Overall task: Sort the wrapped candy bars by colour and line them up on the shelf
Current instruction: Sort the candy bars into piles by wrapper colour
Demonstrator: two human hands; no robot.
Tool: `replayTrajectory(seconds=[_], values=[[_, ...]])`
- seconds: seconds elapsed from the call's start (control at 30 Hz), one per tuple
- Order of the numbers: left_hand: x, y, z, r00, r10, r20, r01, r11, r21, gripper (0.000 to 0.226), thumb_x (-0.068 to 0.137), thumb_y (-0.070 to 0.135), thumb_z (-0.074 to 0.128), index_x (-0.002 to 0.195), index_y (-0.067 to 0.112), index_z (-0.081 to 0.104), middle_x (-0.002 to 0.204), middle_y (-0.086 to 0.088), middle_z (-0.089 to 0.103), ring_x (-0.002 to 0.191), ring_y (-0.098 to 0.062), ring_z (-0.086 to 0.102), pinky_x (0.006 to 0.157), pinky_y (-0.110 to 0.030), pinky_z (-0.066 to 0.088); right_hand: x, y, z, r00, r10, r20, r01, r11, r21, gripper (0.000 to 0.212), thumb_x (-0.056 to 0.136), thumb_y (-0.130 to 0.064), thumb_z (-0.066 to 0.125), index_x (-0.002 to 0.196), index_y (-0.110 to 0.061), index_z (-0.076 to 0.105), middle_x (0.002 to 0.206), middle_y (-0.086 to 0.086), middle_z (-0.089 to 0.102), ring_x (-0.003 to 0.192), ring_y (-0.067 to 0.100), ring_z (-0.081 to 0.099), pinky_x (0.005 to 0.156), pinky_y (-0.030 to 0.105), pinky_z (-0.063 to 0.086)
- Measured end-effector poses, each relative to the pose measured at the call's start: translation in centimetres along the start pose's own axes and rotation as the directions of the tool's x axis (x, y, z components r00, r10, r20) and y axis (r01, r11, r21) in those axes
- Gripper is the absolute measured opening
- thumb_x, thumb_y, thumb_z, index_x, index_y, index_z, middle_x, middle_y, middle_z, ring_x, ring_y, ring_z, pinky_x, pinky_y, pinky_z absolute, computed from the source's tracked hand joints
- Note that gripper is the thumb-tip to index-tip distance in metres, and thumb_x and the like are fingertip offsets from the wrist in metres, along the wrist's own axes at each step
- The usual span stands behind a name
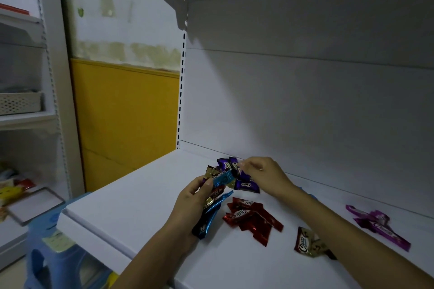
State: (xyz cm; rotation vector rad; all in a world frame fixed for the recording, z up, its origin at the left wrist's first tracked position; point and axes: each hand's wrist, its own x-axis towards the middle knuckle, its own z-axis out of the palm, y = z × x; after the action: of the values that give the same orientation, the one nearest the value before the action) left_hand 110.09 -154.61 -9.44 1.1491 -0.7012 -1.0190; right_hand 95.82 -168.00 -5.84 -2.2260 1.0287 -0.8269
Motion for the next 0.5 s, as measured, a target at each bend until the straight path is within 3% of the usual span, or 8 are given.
replayTrajectory(seconds=[0.07,0.1,0.2,0.33,0.43,0.5], values=[[0.0,-0.1,0.0,1.000,0.001,0.009,-0.001,1.000,0.015,0.014,0.097,0.031,0.051,0.102,0.031,0.064,0.105,-0.005,0.067,0.094,-0.026,0.065,0.073,-0.031,0.053,-0.9,-1.8,0.3,0.993,0.036,0.114,-0.059,0.978,0.202,0.030,0.089,-0.049,0.053,0.090,-0.027,0.072,0.088,-0.006,0.072,0.086,0.006,0.067,0.085,0.025,0.052],[-0.1,-0.1,0.0,1.000,0.008,0.016,-0.008,1.000,0.023,0.014,0.097,0.031,0.051,0.102,0.031,0.064,0.103,-0.004,0.068,0.092,-0.025,0.066,0.070,-0.029,0.053,-1.3,-2.4,0.5,0.985,0.029,0.167,-0.066,0.972,0.224,0.031,0.087,-0.050,0.055,0.093,-0.026,0.073,0.091,-0.003,0.072,0.089,0.008,0.067,0.086,0.025,0.051],[-0.2,-0.1,0.1,0.999,0.043,0.021,-0.044,0.998,0.049,0.015,0.097,0.029,0.052,0.095,0.034,0.066,0.092,0.003,0.072,0.090,-0.021,0.068,0.068,-0.027,0.053,-2.1,-3.6,0.9,0.974,-0.060,0.217,0.014,0.979,0.205,0.017,0.089,-0.025,0.064,0.101,-0.016,0.072,0.091,0.003,0.071,0.088,0.016,0.068,0.086,0.029,0.054],[-0.4,-0.1,0.0,0.997,0.070,0.040,-0.072,0.995,0.066,0.016,0.097,0.027,0.051,0.095,0.035,0.065,0.086,0.008,0.074,0.086,-0.014,0.070,0.065,-0.022,0.053,-2.5,-4.0,0.8,0.987,-0.012,0.160,-0.039,0.949,0.313,0.015,0.082,-0.009,0.072,0.097,-0.007,0.070,0.092,0.015,0.072,0.084,0.020,0.068,0.084,0.035,0.054],[-0.6,0.0,0.1,0.996,0.074,0.058,-0.077,0.995,0.061,0.017,0.097,0.025,0.051,0.096,0.032,0.066,0.085,0.009,0.074,0.082,-0.010,0.070,0.059,-0.017,0.052,-2.7,-3.5,0.4,0.992,0.049,0.116,-0.091,0.916,0.391,0.012,0.081,-0.010,0.073,0.092,-0.009,0.071,0.083,0.006,0.072,0.072,0.009,0.066,0.066,0.023,0.056],[-0.6,0.0,0.1,0.996,0.067,0.057,-0.070,0.996,0.054,0.017,0.097,0.023,0.051,0.097,0.030,0.067,0.087,0.006,0.073,0.083,-0.011,0.069,0.057,-0.017,0.052,-2.9,-3.1,-0.1,0.991,0.089,0.097,-0.123,0.880,0.458,0.007,0.083,-0.009,0.070,0.089,-0.010,0.071,0.073,-0.003,0.071,0.063,0.004,0.066,0.056,0.014,0.050]])
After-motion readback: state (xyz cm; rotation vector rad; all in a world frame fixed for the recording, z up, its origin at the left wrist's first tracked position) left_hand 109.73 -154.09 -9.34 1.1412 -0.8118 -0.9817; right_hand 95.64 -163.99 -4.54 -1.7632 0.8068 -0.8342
